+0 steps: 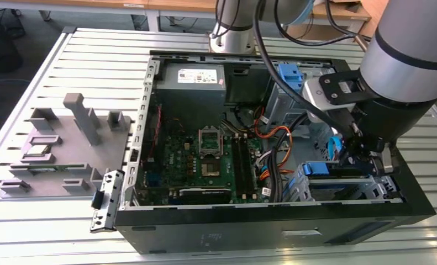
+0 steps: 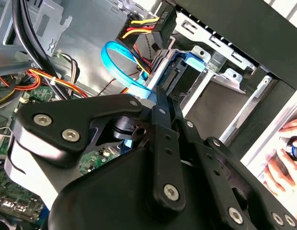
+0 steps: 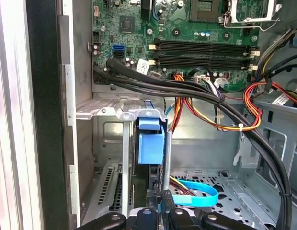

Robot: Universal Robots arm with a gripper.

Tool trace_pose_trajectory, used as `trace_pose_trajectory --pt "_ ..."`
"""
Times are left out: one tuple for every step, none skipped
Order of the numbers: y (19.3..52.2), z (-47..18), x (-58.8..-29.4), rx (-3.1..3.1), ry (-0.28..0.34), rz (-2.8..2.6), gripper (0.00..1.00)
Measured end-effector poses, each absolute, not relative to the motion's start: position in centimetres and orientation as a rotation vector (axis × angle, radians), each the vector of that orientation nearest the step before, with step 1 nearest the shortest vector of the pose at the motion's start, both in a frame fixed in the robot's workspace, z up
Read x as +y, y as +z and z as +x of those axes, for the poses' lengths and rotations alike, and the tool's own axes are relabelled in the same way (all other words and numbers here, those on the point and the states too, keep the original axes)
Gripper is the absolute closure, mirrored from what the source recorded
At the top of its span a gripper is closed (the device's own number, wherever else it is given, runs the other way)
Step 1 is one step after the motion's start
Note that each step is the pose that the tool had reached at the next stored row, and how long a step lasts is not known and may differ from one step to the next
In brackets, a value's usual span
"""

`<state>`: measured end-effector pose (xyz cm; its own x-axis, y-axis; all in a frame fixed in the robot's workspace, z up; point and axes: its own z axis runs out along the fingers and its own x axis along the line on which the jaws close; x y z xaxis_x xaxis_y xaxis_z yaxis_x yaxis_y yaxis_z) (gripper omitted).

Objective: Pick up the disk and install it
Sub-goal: 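Insert the first disk wire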

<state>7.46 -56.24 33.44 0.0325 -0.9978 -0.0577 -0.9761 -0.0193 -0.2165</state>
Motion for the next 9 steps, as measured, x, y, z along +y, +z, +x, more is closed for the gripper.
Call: trace_pose_trajectory --pt "33.41 7.43 -56.23 2.046 -0.166 -2.107 0.84" --pt "33.40 7.37 -56.23 2.043 -0.168 -2.108 0.84" --pt "33.39 7.34 -56.23 2.041 -0.169 -2.109 0.84" --pt "33.39 7.34 -56.23 2.041 -0.168 -2.110 0.84" --pt "33.39 7.34 -56.23 2.040 -0.168 -2.110 0.84" --pt "33.39 7.32 -56.23 2.040 -0.168 -2.110 0.84" --pt "33.38 7.28 -56.24 2.040 -0.169 -2.110 0.84" --pt "33.37 7.26 -56.23 2.040 -0.169 -2.110 0.84" --pt "33.35 7.24 -56.24 2.039 -0.169 -2.111 0.84"
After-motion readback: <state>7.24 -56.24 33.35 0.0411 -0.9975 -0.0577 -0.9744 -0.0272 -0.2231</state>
